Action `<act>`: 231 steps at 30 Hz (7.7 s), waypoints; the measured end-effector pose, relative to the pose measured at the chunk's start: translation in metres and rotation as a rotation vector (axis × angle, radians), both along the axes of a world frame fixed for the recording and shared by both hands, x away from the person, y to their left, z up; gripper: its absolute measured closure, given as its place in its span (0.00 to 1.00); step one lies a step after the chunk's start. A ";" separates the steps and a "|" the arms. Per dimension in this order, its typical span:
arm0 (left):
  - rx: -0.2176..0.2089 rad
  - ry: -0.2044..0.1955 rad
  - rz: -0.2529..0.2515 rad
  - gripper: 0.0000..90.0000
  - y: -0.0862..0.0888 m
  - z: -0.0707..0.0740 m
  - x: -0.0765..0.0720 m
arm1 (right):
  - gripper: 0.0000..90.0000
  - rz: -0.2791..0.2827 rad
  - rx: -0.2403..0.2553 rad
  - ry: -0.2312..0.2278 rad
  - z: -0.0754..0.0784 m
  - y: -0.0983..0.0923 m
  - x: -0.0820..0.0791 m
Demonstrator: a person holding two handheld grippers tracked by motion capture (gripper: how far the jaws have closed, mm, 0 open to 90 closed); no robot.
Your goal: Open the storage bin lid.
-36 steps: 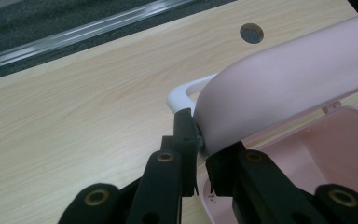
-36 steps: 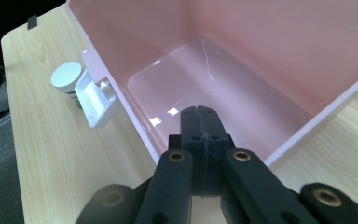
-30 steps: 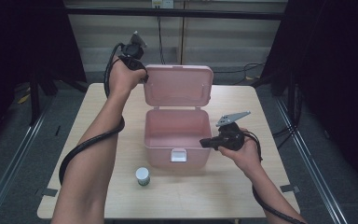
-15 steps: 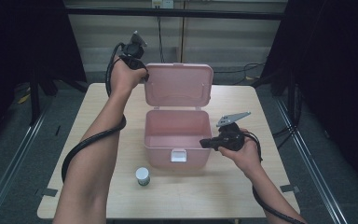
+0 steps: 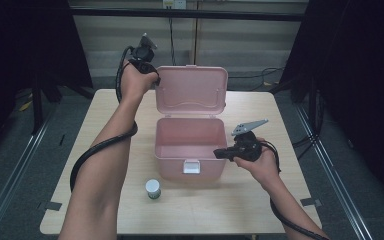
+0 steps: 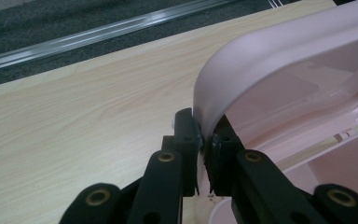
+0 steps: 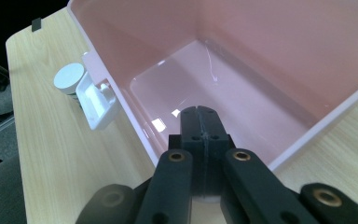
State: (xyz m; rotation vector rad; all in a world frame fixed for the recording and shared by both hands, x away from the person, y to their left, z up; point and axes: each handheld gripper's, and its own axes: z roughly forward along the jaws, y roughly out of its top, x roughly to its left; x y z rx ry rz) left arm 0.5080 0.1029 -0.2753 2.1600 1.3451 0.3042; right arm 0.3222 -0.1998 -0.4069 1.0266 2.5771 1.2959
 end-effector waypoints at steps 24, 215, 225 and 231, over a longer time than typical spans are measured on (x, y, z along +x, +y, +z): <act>0.008 -0.009 0.012 0.93 -0.005 -0.011 0.014 | 1.00 0.011 -0.016 -0.015 -0.002 0.000 0.003; -0.007 0.130 -0.016 0.26 0.084 -0.108 -0.074 | 0.26 -0.283 -0.101 0.024 -0.062 -0.086 -0.027; -0.006 0.132 -0.041 0.25 0.088 -0.112 -0.084 | 0.18 -0.257 -0.166 0.023 -0.079 -0.078 -0.026; 0.004 0.133 -0.061 0.25 0.092 -0.113 -0.092 | 0.17 -0.250 -0.188 0.037 -0.086 -0.078 -0.025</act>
